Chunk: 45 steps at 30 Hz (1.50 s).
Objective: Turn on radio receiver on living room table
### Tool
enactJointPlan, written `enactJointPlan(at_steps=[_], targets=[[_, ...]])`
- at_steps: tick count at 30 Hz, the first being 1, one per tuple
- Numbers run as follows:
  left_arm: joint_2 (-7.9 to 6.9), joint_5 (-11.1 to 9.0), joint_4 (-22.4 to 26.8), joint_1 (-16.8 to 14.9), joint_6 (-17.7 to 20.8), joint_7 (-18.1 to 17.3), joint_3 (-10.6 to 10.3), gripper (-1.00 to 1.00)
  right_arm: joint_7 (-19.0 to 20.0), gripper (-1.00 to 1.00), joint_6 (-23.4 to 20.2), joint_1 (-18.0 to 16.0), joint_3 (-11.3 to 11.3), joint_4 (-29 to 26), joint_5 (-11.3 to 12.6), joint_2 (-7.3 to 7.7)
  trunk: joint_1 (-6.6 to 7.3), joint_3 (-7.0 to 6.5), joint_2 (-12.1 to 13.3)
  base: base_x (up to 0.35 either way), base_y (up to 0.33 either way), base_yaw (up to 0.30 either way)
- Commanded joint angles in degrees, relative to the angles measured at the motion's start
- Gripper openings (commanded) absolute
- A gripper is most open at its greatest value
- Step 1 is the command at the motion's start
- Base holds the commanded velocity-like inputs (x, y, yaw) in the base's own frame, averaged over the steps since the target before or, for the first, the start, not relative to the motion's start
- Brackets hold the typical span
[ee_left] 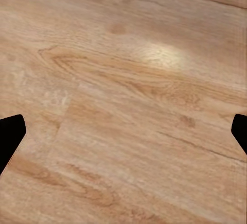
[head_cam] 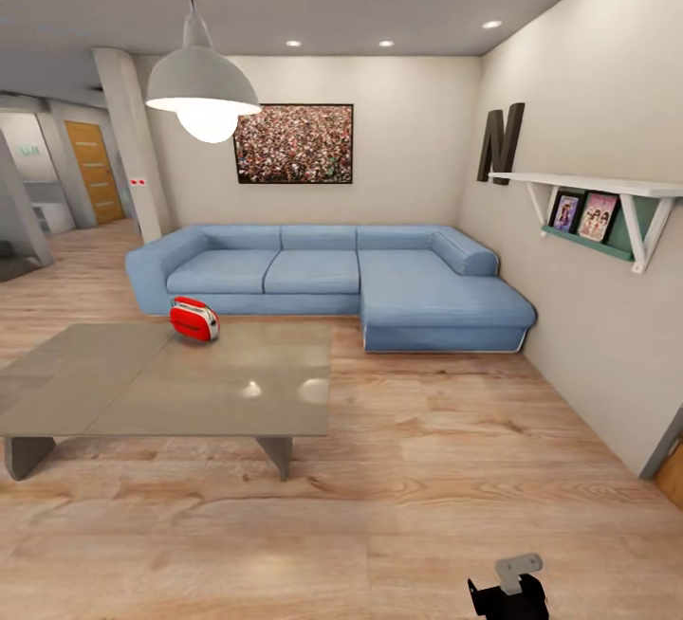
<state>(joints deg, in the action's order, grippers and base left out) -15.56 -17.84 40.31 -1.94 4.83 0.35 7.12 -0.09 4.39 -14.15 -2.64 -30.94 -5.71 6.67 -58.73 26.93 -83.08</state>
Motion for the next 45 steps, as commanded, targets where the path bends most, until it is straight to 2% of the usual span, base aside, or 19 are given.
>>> enactJointPlan(at_steps=[1,14,45], targets=[[-0.02,0.0,-0.12,0.0,0.0,0.0,0.0,1.0,0.0,1.0,0.0,0.0,0.0,0.0,0.0,0.0,0.0,0.0,0.0,0.174,0.055,0.0],[-0.22,0.0,-1.02,0.01,0.0,0.01,0.0,1.0,0.0,1.0,0.0,0.0,0.0,0.0,0.0,0.0,0.0,0.0,0.0,0.24,0.16,0.0],[-0.18,0.0,-1.02,-0.01,0.0,0.01,-0.02,1.0,0.0,1.0,0.02,0.0,0.0,0.0,0.0,0.01,0.0,0.0,0.0,0.187,0.271,0.0]])
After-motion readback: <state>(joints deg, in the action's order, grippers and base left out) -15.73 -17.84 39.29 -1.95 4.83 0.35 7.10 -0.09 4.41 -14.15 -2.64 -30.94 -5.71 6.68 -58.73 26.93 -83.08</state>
